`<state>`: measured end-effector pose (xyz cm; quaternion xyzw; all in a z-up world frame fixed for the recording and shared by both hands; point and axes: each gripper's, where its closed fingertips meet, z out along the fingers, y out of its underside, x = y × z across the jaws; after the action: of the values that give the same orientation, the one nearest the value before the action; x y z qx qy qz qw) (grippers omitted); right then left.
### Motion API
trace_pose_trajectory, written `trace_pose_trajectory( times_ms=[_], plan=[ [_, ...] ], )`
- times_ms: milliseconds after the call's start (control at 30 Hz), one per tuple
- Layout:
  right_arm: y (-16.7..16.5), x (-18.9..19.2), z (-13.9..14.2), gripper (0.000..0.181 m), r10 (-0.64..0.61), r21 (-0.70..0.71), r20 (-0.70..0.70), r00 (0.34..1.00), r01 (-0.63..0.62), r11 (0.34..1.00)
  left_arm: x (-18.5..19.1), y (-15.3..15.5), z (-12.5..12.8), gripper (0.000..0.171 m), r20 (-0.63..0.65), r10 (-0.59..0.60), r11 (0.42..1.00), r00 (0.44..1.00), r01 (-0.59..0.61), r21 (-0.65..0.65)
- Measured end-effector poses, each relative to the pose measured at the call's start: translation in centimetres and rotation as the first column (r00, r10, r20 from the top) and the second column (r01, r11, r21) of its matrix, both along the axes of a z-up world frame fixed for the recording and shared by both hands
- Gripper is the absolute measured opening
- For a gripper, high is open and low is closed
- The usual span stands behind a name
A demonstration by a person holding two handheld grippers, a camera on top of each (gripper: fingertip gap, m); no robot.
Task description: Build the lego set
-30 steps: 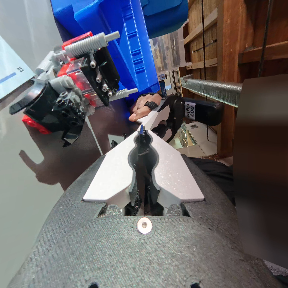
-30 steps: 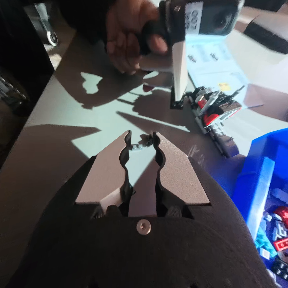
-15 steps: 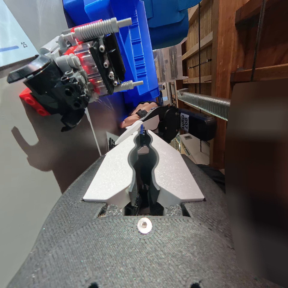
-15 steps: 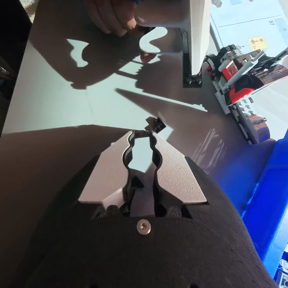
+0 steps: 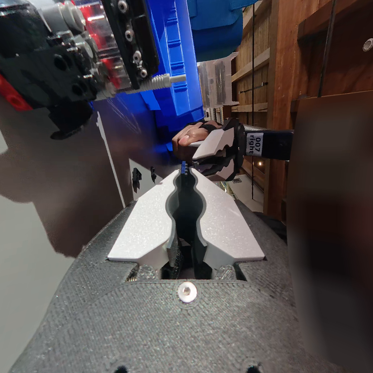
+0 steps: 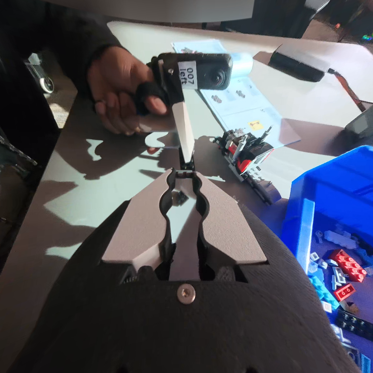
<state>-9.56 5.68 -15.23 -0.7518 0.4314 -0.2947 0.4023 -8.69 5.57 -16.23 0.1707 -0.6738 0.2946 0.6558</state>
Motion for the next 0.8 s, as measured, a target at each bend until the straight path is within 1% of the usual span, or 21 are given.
trace_pose_trajectory(
  times_ms=[67, 167, 467, 800],
  plan=[
    [0.2, 0.2, 0.3, 0.017, -0.005, 0.000, 0.020, 1.000, 0.005, 1.000, -0.5, 0.2, 0.0, 0.005, -0.006, -0.019, 1.000, 1.000, 0.019, 0.000],
    [0.4, 0.4, -0.2, 0.017, -0.003, -0.021, 0.009, 1.000, 0.003, 1.000, -0.9, 0.5, 0.1, 0.005, -0.012, -0.035, 0.999, 0.999, 0.035, -0.001],
    [0.7, 0.5, -0.8, 0.018, 0.008, -0.035, -0.004, 1.000, -0.008, 0.999, -1.0, 0.5, -0.1, 0.005, -0.010, -0.043, 0.999, 0.999, 0.043, 0.011],
    [0.7, 0.6, -0.7, 0.017, 0.000, -0.073, 0.008, 1.000, 0.001, 0.997, -1.0, 0.6, 0.2, 0.006, -0.003, -0.041, 0.999, 0.999, 0.041, -0.011]
  ],
)
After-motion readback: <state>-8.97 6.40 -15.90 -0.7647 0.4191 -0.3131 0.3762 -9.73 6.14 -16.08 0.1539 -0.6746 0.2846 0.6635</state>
